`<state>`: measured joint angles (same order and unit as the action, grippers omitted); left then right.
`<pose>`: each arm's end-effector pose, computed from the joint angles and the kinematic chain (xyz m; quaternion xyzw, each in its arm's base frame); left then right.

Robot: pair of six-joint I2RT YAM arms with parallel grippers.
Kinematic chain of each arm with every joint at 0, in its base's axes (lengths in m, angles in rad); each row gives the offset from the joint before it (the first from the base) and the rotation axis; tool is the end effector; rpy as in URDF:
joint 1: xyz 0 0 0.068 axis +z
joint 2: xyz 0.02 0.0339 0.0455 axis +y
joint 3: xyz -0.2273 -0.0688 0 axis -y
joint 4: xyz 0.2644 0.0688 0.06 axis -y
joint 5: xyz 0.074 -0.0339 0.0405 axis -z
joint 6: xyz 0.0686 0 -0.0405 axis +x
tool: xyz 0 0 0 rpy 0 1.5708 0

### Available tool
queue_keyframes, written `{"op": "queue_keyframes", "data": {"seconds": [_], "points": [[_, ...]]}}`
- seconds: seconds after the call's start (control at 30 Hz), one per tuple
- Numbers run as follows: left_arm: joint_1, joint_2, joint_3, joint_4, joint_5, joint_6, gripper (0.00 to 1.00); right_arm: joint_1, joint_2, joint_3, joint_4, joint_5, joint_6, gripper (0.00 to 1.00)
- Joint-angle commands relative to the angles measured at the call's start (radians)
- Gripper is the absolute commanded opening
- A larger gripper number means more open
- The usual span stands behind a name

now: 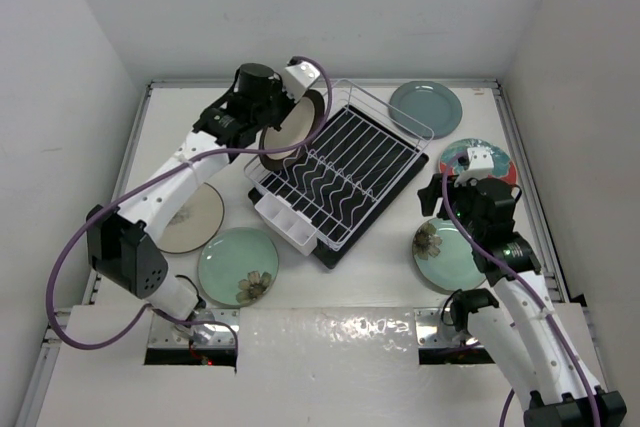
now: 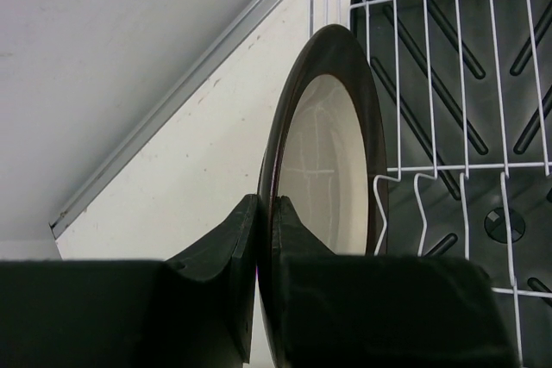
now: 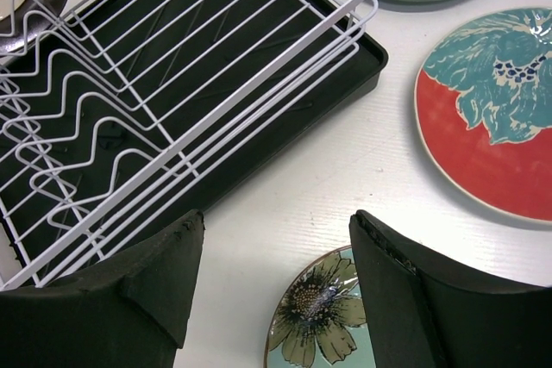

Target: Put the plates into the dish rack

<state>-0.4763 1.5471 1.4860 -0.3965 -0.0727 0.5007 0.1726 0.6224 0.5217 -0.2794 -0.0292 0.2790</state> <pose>0.3666 -0.1835 0.3216 0.3812 0.7583 0.0373 0.5275 0.2329 0.0426 0.2262 0.0358 0.8271 0.1373 0.5438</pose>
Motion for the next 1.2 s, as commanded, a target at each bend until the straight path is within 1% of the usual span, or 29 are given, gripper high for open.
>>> {"op": "queue_keyframes", "data": {"seconds": [0.0, 0.17, 0.3, 0.37, 0.4, 0.47, 0.5, 0.57, 0.6, 0.63, 0.77, 0.83, 0.9, 1.03, 1.17], "points": [[0.005, -0.022, -0.050, 0.081, -0.021, 0.025, 0.00, 0.004, -0.010, 0.003, 0.009, 0.012, -0.017, 0.68], [0.031, -0.022, -0.050, 0.050, 0.010, 0.007, 0.00, 0.005, -0.016, 0.003, -0.001, 0.020, -0.027, 0.69], [0.065, -0.013, -0.046, 0.025, 0.066, -0.057, 0.00, 0.004, -0.015, 0.001, 0.003, 0.018, -0.028, 0.69], [0.067, -0.018, -0.052, 0.019, 0.067, -0.056, 0.00, 0.004, -0.015, 0.001, 0.005, 0.017, -0.027, 0.69], [0.068, -0.022, -0.055, 0.019, 0.092, -0.056, 0.00, 0.005, -0.015, 0.001, 0.006, 0.017, -0.027, 0.70], [0.068, -0.030, -0.058, 0.009, 0.112, -0.038, 0.00, 0.004, -0.016, 0.000, 0.006, 0.018, -0.029, 0.70], [0.068, -0.047, -0.073, 0.005, 0.147, 0.002, 0.00, 0.004, -0.016, -0.003, 0.005, 0.018, -0.029, 0.71], [0.065, -0.085, -0.114, 0.030, 0.177, 0.080, 0.00, 0.004, -0.018, -0.006, 0.005, 0.020, -0.029, 0.71], [0.064, -0.099, -0.163, 0.047, 0.191, 0.097, 0.00, 0.004, -0.016, -0.011, 0.008, 0.020, -0.027, 0.71], [0.064, -0.108, -0.183, 0.068, 0.189, 0.108, 0.00, 0.004, -0.016, -0.014, 0.009, 0.020, -0.023, 0.71], [0.062, -0.108, -0.219, 0.061, 0.192, 0.118, 0.00, 0.004, -0.018, -0.022, 0.017, 0.018, -0.015, 0.71], [0.061, -0.102, -0.243, 0.083, 0.194, 0.099, 0.00, 0.004, -0.021, -0.028, 0.020, 0.020, -0.012, 0.71], [0.061, -0.088, -0.245, 0.094, 0.185, 0.047, 0.00, 0.005, -0.021, -0.032, 0.019, 0.020, -0.012, 0.71], [0.061, -0.013, -0.216, 0.087, 0.180, -0.023, 0.00, 0.004, -0.021, -0.035, 0.009, 0.020, -0.012, 0.71], [0.054, 0.025, -0.187, 0.082, 0.160, -0.091, 0.00, 0.004, -0.026, -0.038, -0.003, 0.026, -0.017, 0.71]]}}
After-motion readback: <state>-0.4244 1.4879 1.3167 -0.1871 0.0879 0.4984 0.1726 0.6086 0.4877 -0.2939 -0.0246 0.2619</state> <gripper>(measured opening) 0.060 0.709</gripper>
